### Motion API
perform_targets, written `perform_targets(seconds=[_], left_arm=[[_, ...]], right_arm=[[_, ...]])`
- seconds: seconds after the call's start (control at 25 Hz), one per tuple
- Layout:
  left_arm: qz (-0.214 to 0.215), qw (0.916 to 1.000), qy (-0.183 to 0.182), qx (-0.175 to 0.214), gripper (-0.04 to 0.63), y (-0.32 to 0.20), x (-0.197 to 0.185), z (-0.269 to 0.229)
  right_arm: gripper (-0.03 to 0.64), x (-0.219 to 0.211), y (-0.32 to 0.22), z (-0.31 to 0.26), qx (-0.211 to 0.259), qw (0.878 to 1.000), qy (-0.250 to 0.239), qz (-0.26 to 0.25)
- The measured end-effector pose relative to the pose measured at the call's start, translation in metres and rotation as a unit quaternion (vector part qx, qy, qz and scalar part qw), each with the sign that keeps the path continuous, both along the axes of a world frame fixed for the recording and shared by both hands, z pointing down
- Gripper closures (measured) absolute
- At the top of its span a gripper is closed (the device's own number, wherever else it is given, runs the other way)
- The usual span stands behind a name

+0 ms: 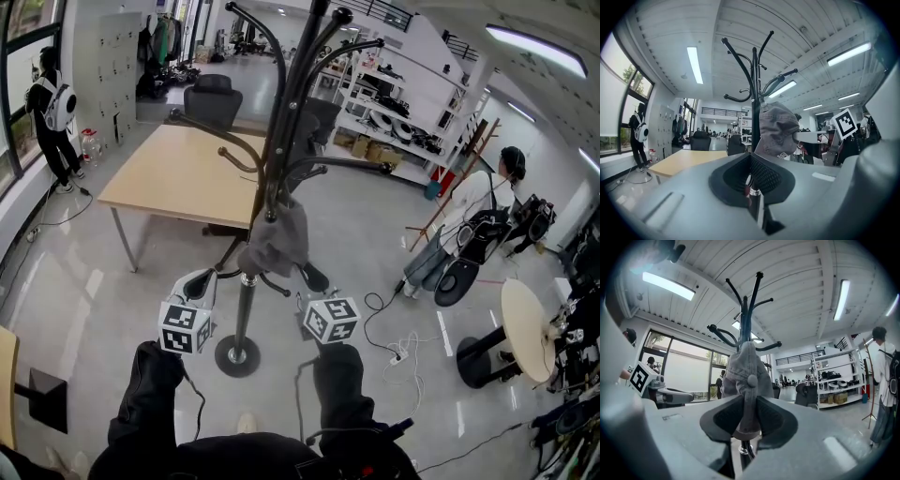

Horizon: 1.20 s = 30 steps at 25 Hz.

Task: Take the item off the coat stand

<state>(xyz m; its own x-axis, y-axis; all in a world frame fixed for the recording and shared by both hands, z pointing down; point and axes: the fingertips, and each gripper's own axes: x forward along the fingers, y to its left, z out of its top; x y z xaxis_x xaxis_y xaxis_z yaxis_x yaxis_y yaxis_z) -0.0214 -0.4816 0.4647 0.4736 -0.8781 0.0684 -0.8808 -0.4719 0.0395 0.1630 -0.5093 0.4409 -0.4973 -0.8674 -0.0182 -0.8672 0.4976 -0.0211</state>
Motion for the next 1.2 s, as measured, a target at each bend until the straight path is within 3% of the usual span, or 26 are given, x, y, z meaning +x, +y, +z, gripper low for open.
perform_targets(seconds=[1.2], left_arm=[[0.014,0.9998,0.009,0.009,0.594,0.012,-0.009,-0.005]], right_arm=[[0.566,0.013,0.019,-0.033,0.026,0.999,-0.019,0.031]])
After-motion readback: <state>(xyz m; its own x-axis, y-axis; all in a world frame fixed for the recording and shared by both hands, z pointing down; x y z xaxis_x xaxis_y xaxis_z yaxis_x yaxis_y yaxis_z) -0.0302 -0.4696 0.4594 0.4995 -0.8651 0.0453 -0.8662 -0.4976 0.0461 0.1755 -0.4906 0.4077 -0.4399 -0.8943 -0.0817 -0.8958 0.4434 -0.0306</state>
